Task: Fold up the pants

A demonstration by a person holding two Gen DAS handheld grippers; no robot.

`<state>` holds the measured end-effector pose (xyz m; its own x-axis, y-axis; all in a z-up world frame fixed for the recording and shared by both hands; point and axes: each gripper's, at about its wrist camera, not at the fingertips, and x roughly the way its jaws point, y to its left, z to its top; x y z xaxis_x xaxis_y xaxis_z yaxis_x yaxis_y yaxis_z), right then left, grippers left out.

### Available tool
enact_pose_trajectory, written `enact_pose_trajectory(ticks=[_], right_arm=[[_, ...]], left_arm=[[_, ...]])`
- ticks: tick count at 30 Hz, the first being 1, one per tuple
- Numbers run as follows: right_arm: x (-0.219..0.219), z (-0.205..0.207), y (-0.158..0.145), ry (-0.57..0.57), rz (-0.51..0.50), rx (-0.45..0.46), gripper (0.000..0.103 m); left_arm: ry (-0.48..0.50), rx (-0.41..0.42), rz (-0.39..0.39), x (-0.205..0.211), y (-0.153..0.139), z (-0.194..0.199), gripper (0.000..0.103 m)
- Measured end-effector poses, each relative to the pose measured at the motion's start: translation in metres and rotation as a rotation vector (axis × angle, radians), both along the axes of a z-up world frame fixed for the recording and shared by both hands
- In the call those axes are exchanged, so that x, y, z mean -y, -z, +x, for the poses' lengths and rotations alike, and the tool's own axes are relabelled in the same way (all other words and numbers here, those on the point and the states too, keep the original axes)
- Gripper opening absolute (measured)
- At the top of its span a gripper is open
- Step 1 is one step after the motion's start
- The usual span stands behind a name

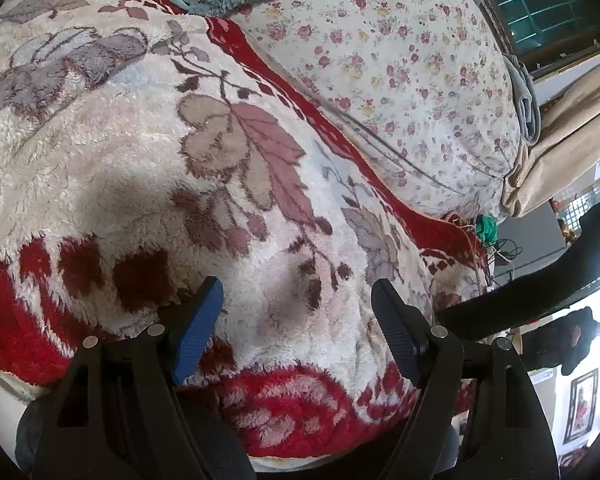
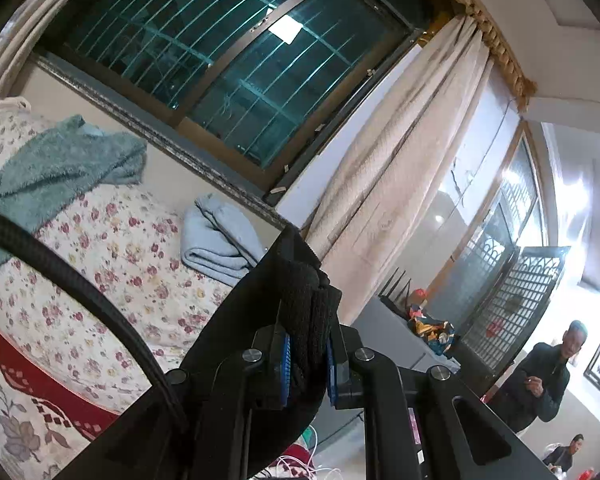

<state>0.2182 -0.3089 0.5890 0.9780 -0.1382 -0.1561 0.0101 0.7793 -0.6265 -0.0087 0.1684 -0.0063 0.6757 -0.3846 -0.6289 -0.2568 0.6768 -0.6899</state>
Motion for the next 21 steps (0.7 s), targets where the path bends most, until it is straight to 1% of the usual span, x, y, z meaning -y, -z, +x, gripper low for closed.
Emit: enact_pose_trajectory(ticks=[6,8,10,13,16,18,19,21], right_arm=[[0.008,0.003,0.006,-0.034,0.031,0.043,0.012],[0.004,0.001,0.008,-0.079,0.056,0.034,0.012],[-0.009,-0.005,0.014,-0.127,0.061,0.031,0.012],[-0.044,-0.019,0.030,-0.223,0.087,0.015,0.012],[-0.092,-0.032,0.054,-0.331,0.148,-0.029,0.013],[-0.136,-0.041,0.082,-0.409,0.166,-0.080,0.013],[-0.153,-0.046,0.096,-0.442,0.180,-0.109,0.013],[-0.195,-0.057,0.130,-0.508,0.195,-0.177,0.012]], left_arm=[[-0.007,0.006,0.000,-0.001,-0.001,0.000,0.077],[-0.031,0.025,0.005,-0.003,-0.005,-0.006,0.077],[-0.087,0.041,0.033,-0.008,-0.012,-0.019,0.077],[-0.210,0.125,0.086,-0.017,-0.026,-0.061,0.077],[-0.328,0.151,0.114,-0.027,-0.032,-0.094,0.077],[-0.394,0.138,0.106,-0.036,-0.029,-0.108,0.077],[-0.443,0.113,0.091,-0.042,-0.022,-0.116,0.077],[-0.481,0.069,0.030,-0.053,-0.005,-0.121,0.077]])
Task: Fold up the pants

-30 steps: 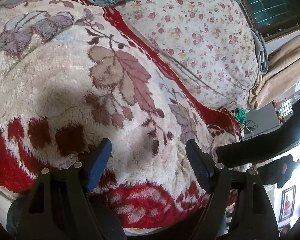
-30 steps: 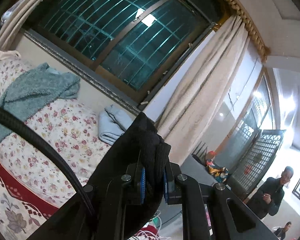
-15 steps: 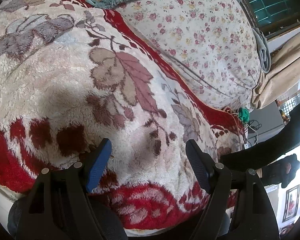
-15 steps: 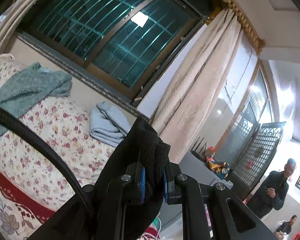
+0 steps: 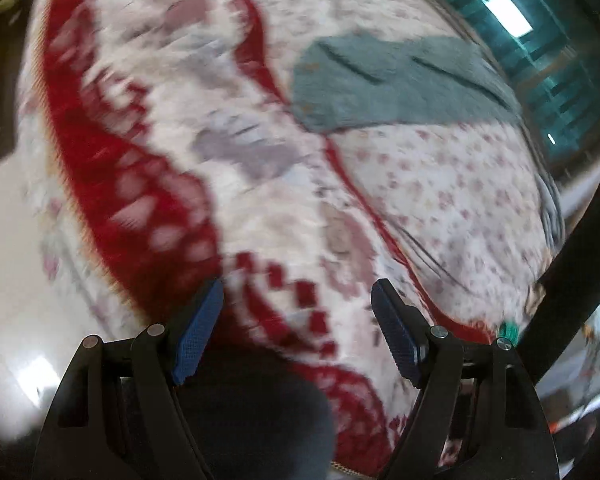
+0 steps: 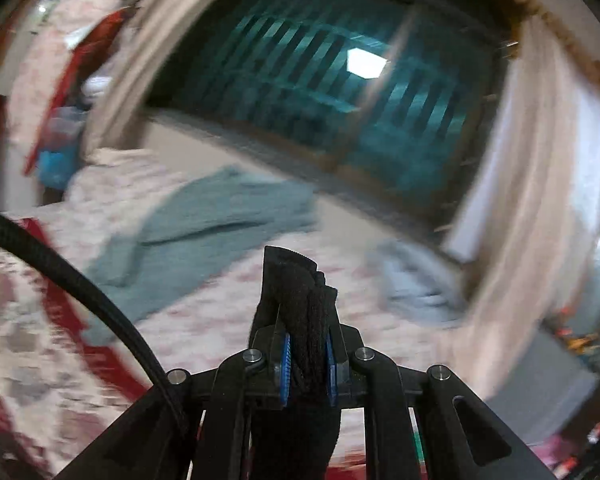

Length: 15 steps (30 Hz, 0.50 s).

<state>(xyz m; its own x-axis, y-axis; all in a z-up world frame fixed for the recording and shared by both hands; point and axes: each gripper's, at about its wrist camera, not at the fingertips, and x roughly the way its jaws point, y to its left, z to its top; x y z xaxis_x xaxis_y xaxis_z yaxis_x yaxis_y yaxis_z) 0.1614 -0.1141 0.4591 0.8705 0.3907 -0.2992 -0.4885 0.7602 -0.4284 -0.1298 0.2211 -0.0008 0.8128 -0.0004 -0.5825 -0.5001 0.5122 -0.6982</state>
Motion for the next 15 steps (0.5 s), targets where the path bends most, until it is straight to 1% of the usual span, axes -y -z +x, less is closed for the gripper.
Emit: enact_pose_trajectory(ticks=[2,3,6,9,10,11,13,15], right_arm=[[-0.045,-0.013,0.039,-0.076,-0.012,-0.060,0.012],[-0.067,-0.018,0.059,-0.112,-0.018,-0.098,0.012],[-0.136,-0.037,0.125,-0.217,-0.055,-0.192,0.012],[-0.187,-0.049,0.184,-0.275,-0.096,-0.289,0.011],[-0.204,-0.057,0.206,-0.294,-0.122,-0.311,0.011],[-0.221,-0.067,0.226,-0.312,-0.143,-0.311,0.011],[-0.247,-0.079,0.253,-0.355,-0.150,-0.356,0.011],[-0.264,-0.095,0.271,-0.391,-0.171,-0.370,0.010]], left_arm=[[0.021,-0.028,-0.058,-0.007,0.011,0.006,0.077],[0.034,-0.035,-0.068,-0.007,0.013,0.008,0.077],[0.061,-0.025,-0.037,-0.003,0.009,0.010,0.077],[0.080,-0.006,-0.003,0.002,0.004,0.008,0.077],[0.078,-0.004,-0.003,0.001,0.005,0.006,0.077],[0.070,-0.004,-0.009,-0.001,0.006,0.005,0.077],[0.049,-0.005,-0.032,-0.007,0.010,0.000,0.077],[0.018,-0.008,-0.065,-0.017,0.016,-0.004,0.077]])
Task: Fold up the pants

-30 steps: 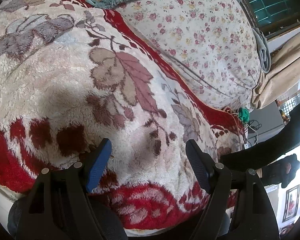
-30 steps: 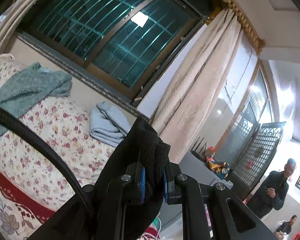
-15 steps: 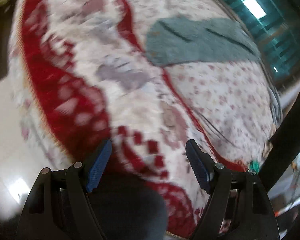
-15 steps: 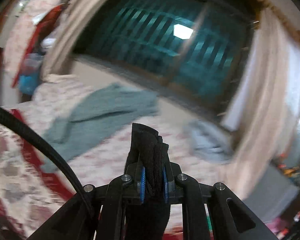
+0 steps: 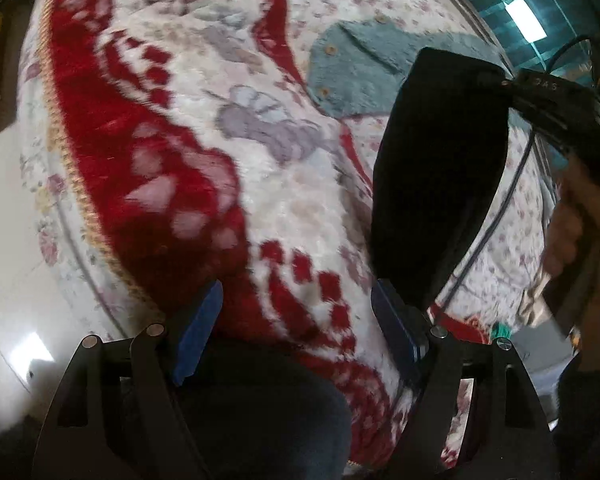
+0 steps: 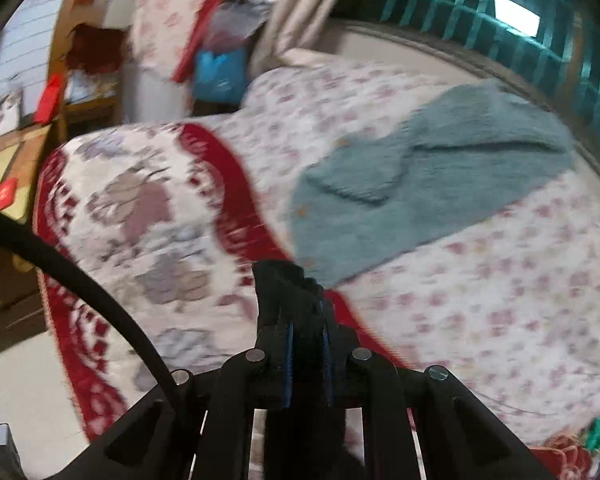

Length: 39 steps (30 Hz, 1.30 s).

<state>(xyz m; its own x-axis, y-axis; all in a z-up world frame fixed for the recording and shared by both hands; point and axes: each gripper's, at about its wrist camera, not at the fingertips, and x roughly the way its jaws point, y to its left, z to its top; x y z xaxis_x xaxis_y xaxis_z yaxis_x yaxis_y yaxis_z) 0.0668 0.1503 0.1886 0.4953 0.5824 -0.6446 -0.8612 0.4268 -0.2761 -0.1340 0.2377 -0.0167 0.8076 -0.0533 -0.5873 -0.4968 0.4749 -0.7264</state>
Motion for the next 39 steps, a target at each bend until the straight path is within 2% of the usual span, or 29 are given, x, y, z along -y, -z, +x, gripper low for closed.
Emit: enact_pose_trajectory(ticks=[3,5,7,8,10,13,15,17,18,21,24,26,28,30,32,34,36,37,39], right_arm=[[-0.024,-0.031,0.025,-0.075,-0.033,0.000,0.010],[-0.038,-0.047,0.041,-0.133,-0.061,-0.042,0.010],[-0.054,-0.060,0.063,-0.196,-0.111,-0.120,0.012],[-0.062,-0.066,0.077,-0.230,-0.151,-0.170,0.018],[-0.074,-0.072,0.099,-0.281,-0.218,-0.336,0.019],[-0.068,-0.064,0.094,-0.285,-0.172,-0.478,0.025],[-0.052,-0.052,0.076,-0.260,-0.110,-0.498,0.036],[-0.035,-0.039,0.061,-0.211,-0.054,-0.487,0.038],[-0.022,-0.029,0.052,-0.189,-0.009,-0.503,0.041],[0.024,0.002,0.026,-0.071,0.099,-0.532,0.041],[0.104,0.019,0.005,0.016,0.219,-0.505,0.043],[0.169,0.022,0.006,0.085,0.254,-0.463,0.046],[0.236,0.024,0.022,0.160,0.276,-0.463,0.046],[0.293,0.023,0.049,0.241,0.271,-0.488,0.046],[0.346,0.019,0.082,0.314,0.273,-0.530,0.046],[0.391,0.015,0.109,0.385,0.312,-0.596,0.046],[0.431,0.013,0.127,0.460,0.403,-0.696,0.046],[0.445,0.013,0.127,0.477,0.471,-0.731,0.046],[0.465,0.013,0.122,0.478,0.591,-0.725,0.046]], left_arm=[[-0.082,-0.024,-0.054,-0.016,0.011,-0.016,0.077],[-0.128,-0.042,-0.087,-0.023,0.017,-0.024,0.077],[-0.152,-0.062,-0.119,-0.027,0.023,-0.028,0.077],[-0.159,-0.070,-0.133,-0.029,0.026,-0.030,0.077],[-0.180,-0.078,-0.162,-0.031,0.030,-0.037,0.077],[-0.207,-0.090,-0.193,-0.034,0.036,-0.043,0.077],[-0.211,-0.096,-0.205,-0.035,0.037,-0.046,0.077],[-0.213,-0.096,-0.214,-0.034,0.037,-0.048,0.077],[-0.213,-0.097,-0.215,-0.034,0.036,-0.048,0.077],[-0.205,-0.083,-0.232,-0.041,0.033,-0.046,0.077],[-0.122,-0.006,-0.192,-0.070,0.017,-0.026,0.077],[-0.011,0.060,-0.232,-0.084,0.012,-0.003,0.077],[0.154,0.137,-0.382,-0.087,0.016,0.029,0.077],[0.251,0.189,-0.538,-0.080,0.025,0.052,0.077],[0.280,0.198,-0.612,-0.072,0.030,0.067,0.077],[0.290,0.198,-0.623,-0.066,0.033,0.077,0.077],[0.279,0.200,-0.586,-0.065,0.032,0.084,0.077],[0.268,0.200,-0.562,-0.065,0.031,0.086,0.077],[0.261,0.194,-0.543,-0.066,0.033,0.089,0.077]])
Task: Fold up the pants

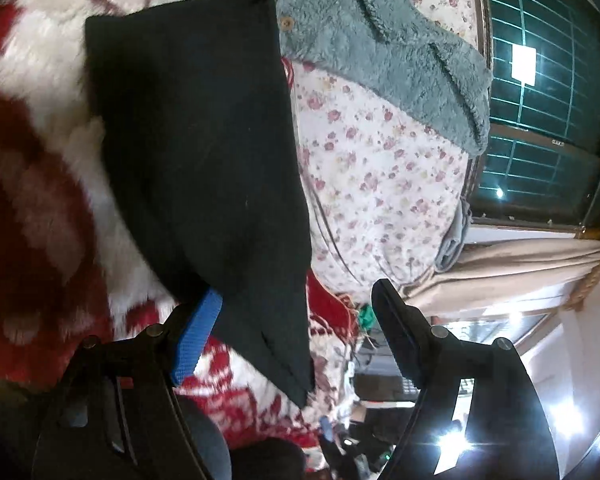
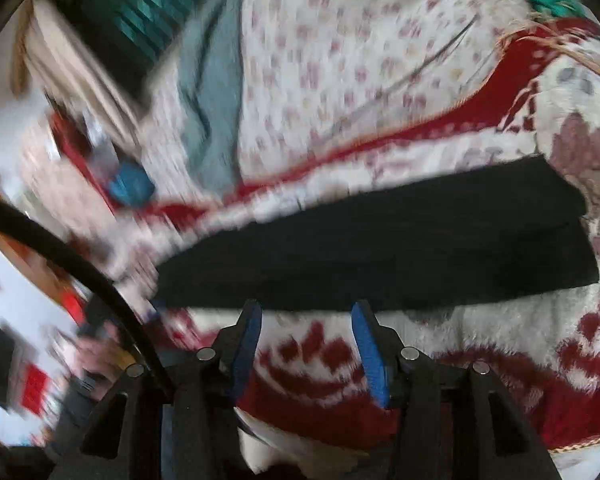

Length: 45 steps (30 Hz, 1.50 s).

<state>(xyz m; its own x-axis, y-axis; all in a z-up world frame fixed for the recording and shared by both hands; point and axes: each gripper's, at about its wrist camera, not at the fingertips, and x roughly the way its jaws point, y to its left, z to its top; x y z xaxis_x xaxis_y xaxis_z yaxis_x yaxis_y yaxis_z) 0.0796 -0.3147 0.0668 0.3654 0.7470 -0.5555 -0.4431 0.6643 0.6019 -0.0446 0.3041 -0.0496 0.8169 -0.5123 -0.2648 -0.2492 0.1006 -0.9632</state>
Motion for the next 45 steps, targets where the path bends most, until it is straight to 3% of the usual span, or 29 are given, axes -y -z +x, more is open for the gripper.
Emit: enact_pose_trajectory(ticks=[5,10,13,15,18,22,25,28,31,34,38,40,41,45], right_arm=[[0.004,0.005,0.003,0.040,0.038,-0.039,0.046],[-0.005,0.000,0.002,-0.007,-0.004,-0.001,0.046],[0.005,-0.001,0.003,0.016,0.057,0.008,0.046],[0.031,-0.001,0.001,0.129,0.144,0.007,0.046],[0.095,0.002,0.010,0.383,0.288,-0.066,0.046],[0.148,0.009,0.034,0.566,0.334,-0.226,0.047],[0.153,0.019,0.045,0.549,0.350,-0.288,0.048],[0.151,0.037,0.059,0.533,0.429,-0.362,0.048],[0.151,0.062,0.064,0.549,0.457,-0.386,0.048],[0.140,0.083,0.079,0.537,0.356,-0.491,0.048],[0.136,0.092,0.091,0.560,0.290,-0.508,0.045],[0.128,0.097,0.090,0.499,0.289,-0.495,0.030],[0.125,0.101,0.091,0.474,0.282,-0.495,0.004],[0.119,0.095,0.072,0.437,0.208,-0.365,0.004]], left_arm=[[-0.028,-0.052,0.045,-0.001,0.003,0.003,0.077],[-0.105,0.000,0.135,-0.011,-0.011,0.006,0.077],[-0.094,0.001,0.217,-0.009,-0.019,0.015,0.073],[-0.070,-0.060,0.316,-0.002,-0.024,0.021,0.044],[-0.055,-0.153,0.436,0.007,-0.023,0.029,0.012],[-0.058,-0.148,0.472,0.011,-0.026,0.028,0.010],[-0.064,-0.117,0.475,0.012,-0.035,0.029,0.010],[-0.070,-0.092,0.486,0.012,-0.046,0.029,0.010],[-0.083,-0.087,0.496,0.010,-0.053,0.030,0.010],[-0.102,-0.086,0.494,0.006,-0.056,0.029,0.010],[-0.121,-0.103,0.490,0.000,-0.054,0.031,0.010],[-0.126,-0.110,0.482,-0.005,-0.053,0.033,0.010],[-0.127,-0.110,0.483,-0.006,-0.054,0.034,0.009],[-0.139,-0.080,0.499,-0.014,-0.067,0.043,0.009]])
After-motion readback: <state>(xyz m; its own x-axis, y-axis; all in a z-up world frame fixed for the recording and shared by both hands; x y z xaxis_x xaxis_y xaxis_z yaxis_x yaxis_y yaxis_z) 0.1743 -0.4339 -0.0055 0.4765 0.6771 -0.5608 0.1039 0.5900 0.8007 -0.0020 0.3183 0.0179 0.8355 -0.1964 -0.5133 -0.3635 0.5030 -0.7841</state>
